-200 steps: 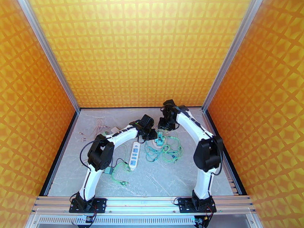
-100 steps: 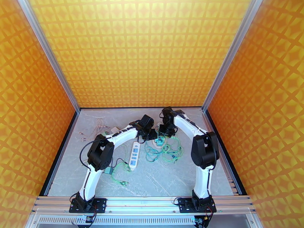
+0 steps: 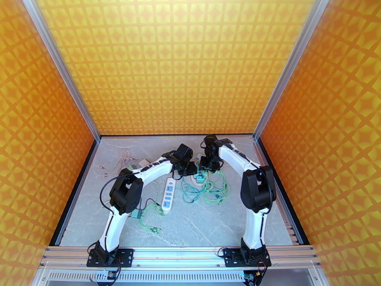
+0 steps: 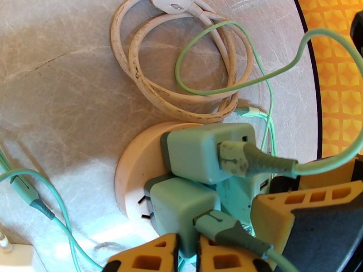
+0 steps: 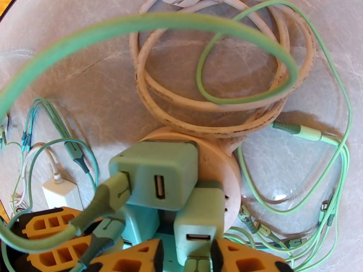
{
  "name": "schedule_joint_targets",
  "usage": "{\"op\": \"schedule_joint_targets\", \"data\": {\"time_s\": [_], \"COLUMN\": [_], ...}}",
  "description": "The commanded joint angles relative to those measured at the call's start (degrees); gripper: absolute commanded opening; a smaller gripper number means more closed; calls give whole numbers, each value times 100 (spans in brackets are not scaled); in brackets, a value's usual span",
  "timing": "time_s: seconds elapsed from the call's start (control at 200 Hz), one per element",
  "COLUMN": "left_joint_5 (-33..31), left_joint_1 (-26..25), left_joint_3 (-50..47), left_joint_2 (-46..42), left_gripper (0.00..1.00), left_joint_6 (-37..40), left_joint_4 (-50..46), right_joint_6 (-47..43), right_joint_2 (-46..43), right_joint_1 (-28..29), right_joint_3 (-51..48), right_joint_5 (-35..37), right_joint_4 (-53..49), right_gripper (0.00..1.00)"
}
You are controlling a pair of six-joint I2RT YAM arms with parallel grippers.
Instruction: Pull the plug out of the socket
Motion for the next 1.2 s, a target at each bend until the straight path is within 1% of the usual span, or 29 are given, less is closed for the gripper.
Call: {"op": "schedule_joint_targets", "data": {"time_s": [0.0,0.13,0.245,0.405,0.59,0.73,0.835,1.08,1.196], "left_joint_5": [-363,-363,-370,-363,-366,-363,-363,-363,-363], "left_joint_1": [-231,-236,-235,-237,-231,-229,-231,-231,-237], "left_joint_3": [-553,-535,-527,-527,-578,-592,-596,-575,-551], "left_joint_2": [891,904,904,891,854,847,847,882,914], "left_gripper": [16,16,16,16,16,16,16,16,16], "left_joint_6": [32,19,5,10,4,-7,-16,-17,-9], "left_joint_4": [-1216,-1209,-1208,-1228,-1208,-1176,-1173,-1145,-1145], "right_joint_6": [-129,-143,-180,-231,-288,-268,-249,-268,-285], "right_joint_2": [436,414,451,482,600,594,564,206,223], "right_joint_1": [36,45,36,36,37,41,36,37,36], "right_joint_3": [237,440,285,-134,-175,-173,-86,561,731], "right_joint_5": [-291,-327,-296,-33,414,421,363,716,786], "right_joint_4": [-369,-466,-469,-370,-502,-486,-530,-832,-914], "right_gripper": [38,39,39,40,41,42,43,45,45]}}
